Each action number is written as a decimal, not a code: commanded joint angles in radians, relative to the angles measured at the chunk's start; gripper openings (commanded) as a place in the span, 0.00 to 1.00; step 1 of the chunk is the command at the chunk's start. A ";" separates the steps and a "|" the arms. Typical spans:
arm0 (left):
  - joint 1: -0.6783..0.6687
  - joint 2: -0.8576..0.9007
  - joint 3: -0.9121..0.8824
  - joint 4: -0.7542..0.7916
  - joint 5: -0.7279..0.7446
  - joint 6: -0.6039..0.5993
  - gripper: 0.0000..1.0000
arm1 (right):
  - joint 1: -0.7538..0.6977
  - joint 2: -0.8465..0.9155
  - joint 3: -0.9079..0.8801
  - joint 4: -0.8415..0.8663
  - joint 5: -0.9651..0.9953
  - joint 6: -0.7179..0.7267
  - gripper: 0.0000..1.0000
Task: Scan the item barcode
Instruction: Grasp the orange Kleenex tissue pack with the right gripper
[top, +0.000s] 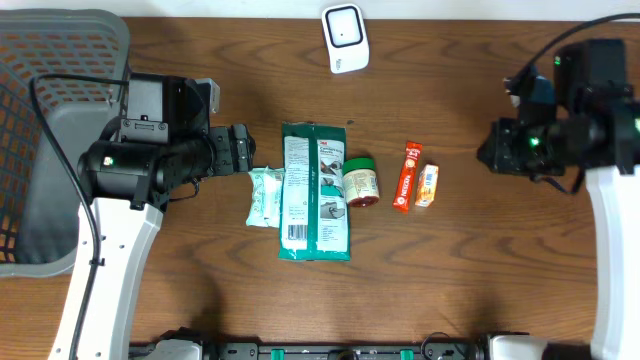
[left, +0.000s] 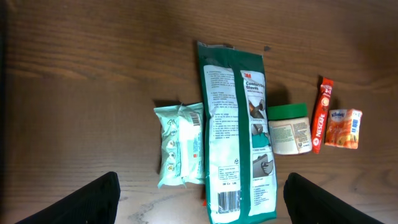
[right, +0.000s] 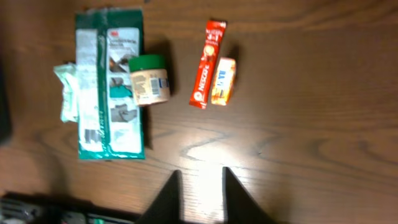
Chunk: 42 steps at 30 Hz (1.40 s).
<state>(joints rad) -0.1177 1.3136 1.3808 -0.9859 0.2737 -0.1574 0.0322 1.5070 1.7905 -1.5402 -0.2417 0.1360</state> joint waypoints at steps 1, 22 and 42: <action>0.002 -0.001 0.013 -0.001 -0.010 -0.002 0.84 | 0.002 0.069 -0.023 0.004 -0.010 0.006 0.46; 0.002 -0.001 0.013 -0.001 -0.010 -0.002 0.84 | 0.059 0.403 -0.391 0.443 -0.010 0.103 0.60; 0.002 -0.001 0.013 -0.001 -0.010 -0.002 0.85 | 0.132 0.457 -0.401 0.518 0.162 0.123 0.25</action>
<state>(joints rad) -0.1177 1.3136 1.3804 -0.9859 0.2737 -0.1574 0.1467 1.9499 1.3972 -1.0264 -0.1074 0.2405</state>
